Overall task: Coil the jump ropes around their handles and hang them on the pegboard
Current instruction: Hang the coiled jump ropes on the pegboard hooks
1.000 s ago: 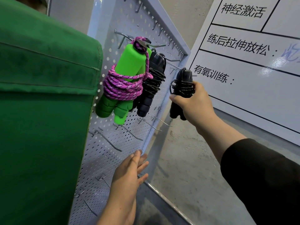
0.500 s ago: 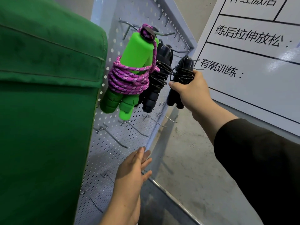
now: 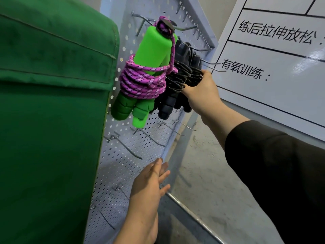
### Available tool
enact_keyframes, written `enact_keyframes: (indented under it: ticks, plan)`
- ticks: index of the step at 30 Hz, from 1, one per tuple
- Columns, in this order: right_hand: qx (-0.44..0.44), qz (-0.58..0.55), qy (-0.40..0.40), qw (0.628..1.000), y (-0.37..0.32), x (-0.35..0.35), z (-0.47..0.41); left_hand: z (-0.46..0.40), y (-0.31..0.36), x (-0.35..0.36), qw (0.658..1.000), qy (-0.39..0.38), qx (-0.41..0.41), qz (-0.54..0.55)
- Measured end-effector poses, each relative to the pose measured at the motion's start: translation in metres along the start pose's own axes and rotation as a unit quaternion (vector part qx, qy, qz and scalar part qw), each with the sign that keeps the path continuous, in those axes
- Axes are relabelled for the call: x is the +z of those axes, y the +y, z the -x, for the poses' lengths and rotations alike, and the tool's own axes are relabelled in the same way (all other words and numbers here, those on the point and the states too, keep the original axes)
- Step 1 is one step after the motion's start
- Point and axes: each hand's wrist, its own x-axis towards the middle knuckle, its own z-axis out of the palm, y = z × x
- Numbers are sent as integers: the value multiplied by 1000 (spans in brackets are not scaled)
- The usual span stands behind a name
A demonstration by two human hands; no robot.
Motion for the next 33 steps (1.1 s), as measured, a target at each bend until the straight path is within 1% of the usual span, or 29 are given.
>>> enact_keyframes:
  ticks: [3, 6, 11, 14, 17, 20, 22, 24, 26, 29, 30, 32, 33]
  plan:
    - [-7, 26, -7, 1000, -1, -11, 18, 2, 0, -1, 1000, -8, -13, -22]
    - [19, 42, -22, 999, 7, -23, 53, 0, -3, 2, 998, -14, -42, -44]
    - [53, 66, -16, 996, 51, -42, 145, 1, -20, 7, 995, -24, -42, -92]
    - [101, 69, -39, 992, 95, -54, 220, 4, -38, 9, 988, -31, -42, -145]
    - [188, 57, -79, 977, 142, -65, 308, 10, -69, 11, 967, -46, -60, -245]
    - [286, 44, -122, 949, 192, -74, 393, 17, -111, 9, 931, -72, -78, -350]
    - [352, 40, -151, 923, 222, -78, 443, 22, -142, 5, 896, -103, -91, -421]
    - [406, 37, -160, 899, 247, -79, 484, 27, -173, -3, 856, -132, -110, -487]
    - [463, 23, -156, 872, 269, -74, 516, 33, -203, -14, 804, -158, -125, -559]
    - [517, 9, -182, 836, 293, -56, 552, 44, -249, -35, 697, -214, -156, -667]
    - [528, 2, -195, 827, 301, -48, 563, 47, -266, -44, 673, -224, -168, -685]
    - [555, -5, -216, 803, 317, -34, 587, 58, -304, -65, 648, -222, -191, -703]
    - [568, -6, -227, 791, 325, -28, 599, 67, -323, -75, 650, -215, -208, -699]
